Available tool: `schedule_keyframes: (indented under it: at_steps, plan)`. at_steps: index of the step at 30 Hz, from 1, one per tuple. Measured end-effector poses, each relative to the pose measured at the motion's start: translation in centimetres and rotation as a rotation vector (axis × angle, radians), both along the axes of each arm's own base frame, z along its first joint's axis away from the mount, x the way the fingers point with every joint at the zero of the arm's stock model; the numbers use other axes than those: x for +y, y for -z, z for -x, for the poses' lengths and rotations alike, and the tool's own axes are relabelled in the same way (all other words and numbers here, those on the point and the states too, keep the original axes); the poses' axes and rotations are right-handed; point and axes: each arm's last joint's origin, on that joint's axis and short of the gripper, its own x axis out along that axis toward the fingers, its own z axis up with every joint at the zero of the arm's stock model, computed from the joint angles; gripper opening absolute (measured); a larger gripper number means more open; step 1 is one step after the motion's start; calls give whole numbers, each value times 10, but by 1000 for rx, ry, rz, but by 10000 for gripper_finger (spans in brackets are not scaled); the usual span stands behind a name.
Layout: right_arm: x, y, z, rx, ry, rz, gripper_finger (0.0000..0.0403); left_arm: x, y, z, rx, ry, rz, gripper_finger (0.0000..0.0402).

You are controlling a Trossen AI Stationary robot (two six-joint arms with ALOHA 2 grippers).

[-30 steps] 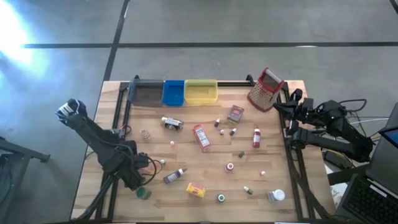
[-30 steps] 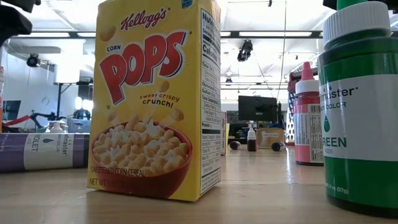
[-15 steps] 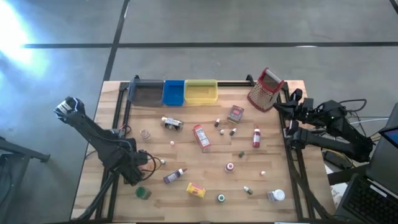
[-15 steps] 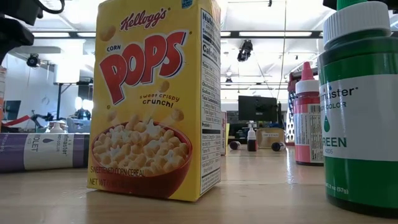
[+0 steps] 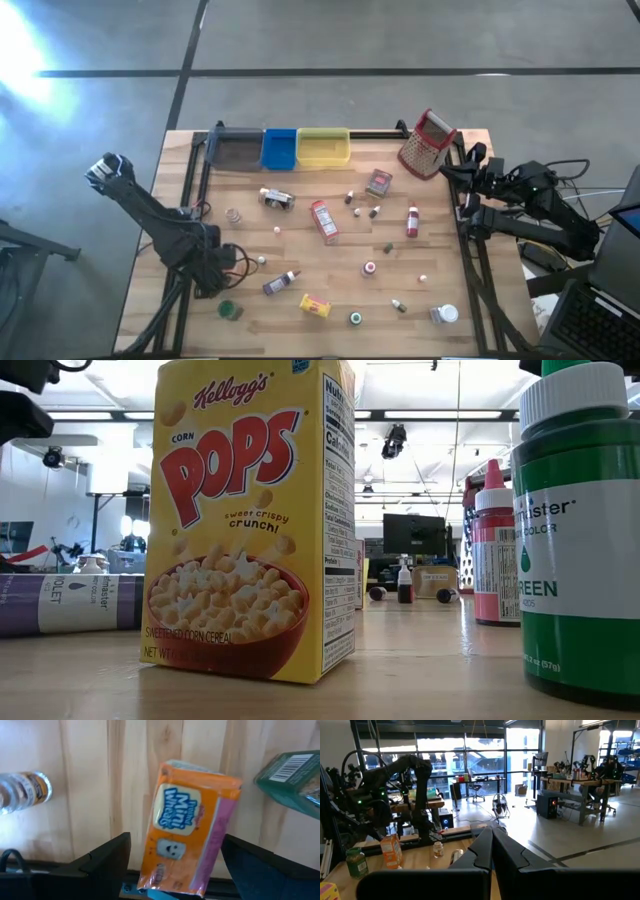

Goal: Pick & Place Kitchen Items
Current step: Put the orange cereal box into the blue bin

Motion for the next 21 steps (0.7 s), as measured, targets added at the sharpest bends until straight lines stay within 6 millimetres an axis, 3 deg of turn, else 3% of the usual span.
schedule_keyframes:
  at_steps: [7, 21]
  plan:
    - [0, 0, 0, 0, 0, 1, 8, 0, 0, 0, -5, 21, 3, 306]
    - [0, 0, 0, 0, 0, 1, 8, -1, 0, -1, -16, 40, 1, 223]
